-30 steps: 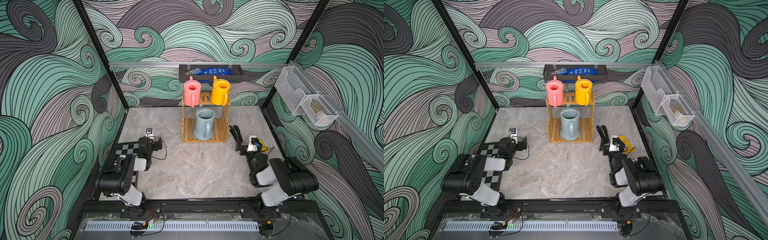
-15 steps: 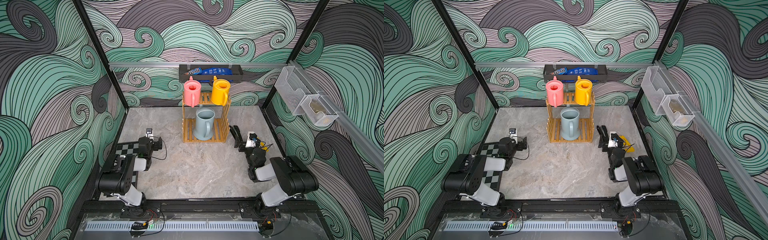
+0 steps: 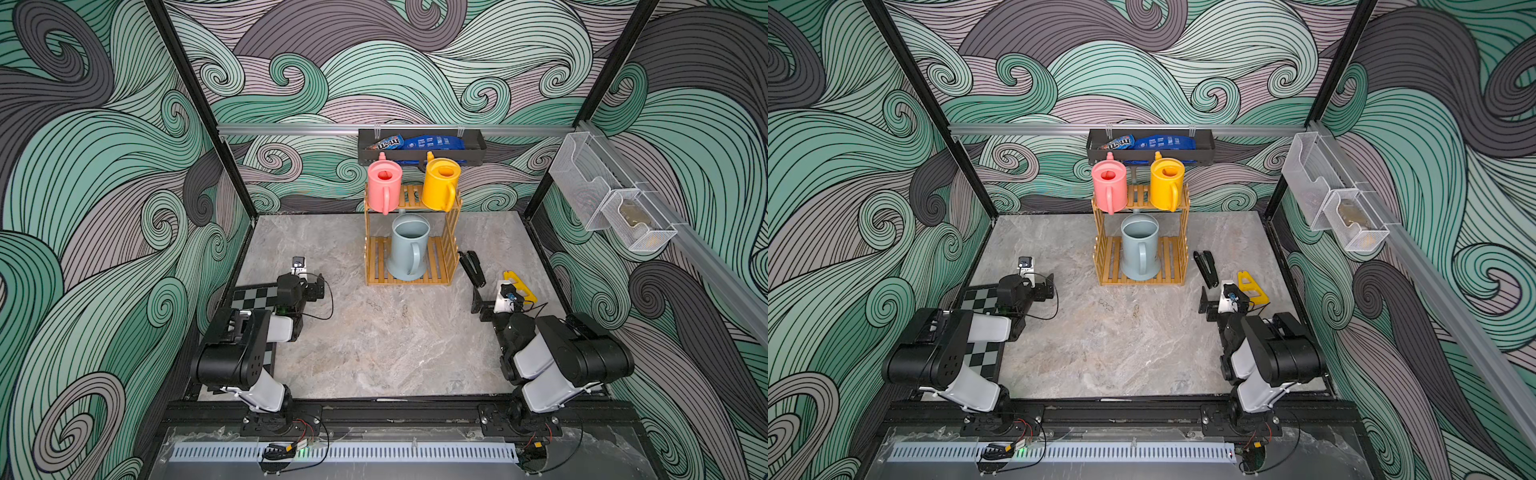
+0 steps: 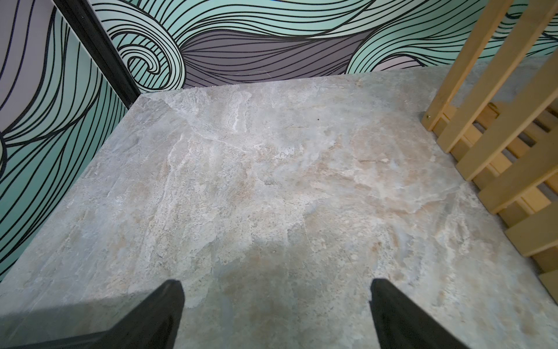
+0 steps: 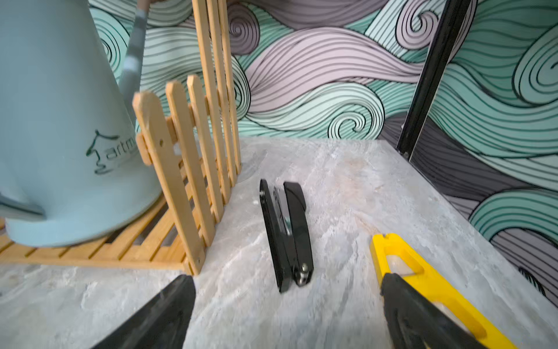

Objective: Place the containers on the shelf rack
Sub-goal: Reset both arms

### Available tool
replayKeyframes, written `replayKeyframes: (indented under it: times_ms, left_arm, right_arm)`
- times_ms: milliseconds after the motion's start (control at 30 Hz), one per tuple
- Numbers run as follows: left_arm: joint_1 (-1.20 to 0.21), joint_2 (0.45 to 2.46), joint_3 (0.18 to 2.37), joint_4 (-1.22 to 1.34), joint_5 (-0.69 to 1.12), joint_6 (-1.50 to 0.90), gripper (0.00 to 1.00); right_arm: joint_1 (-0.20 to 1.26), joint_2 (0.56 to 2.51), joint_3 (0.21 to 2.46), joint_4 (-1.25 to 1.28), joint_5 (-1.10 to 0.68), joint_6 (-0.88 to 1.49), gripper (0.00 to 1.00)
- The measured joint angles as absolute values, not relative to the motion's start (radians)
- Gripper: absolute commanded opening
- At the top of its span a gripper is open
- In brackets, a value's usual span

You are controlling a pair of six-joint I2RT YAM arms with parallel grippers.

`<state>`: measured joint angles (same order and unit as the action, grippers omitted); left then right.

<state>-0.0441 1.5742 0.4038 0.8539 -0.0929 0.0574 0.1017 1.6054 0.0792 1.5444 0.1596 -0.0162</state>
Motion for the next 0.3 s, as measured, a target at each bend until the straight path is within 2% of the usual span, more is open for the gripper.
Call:
replayKeyframes:
  times_ms: [100,300]
  left_arm:
    - [-0.044,1.574,0.404,0.854,-0.093,0.057,0.99]
    - [-0.044,1.575,0.404,0.854,-0.093,0.057,0.99]
  right_arm:
    - [0.099,1.590,0.190,1.475,0.143,-0.015,0.99]
    - [0.098,1.584,0.190,1.439,0.111,-0.017,0.99]
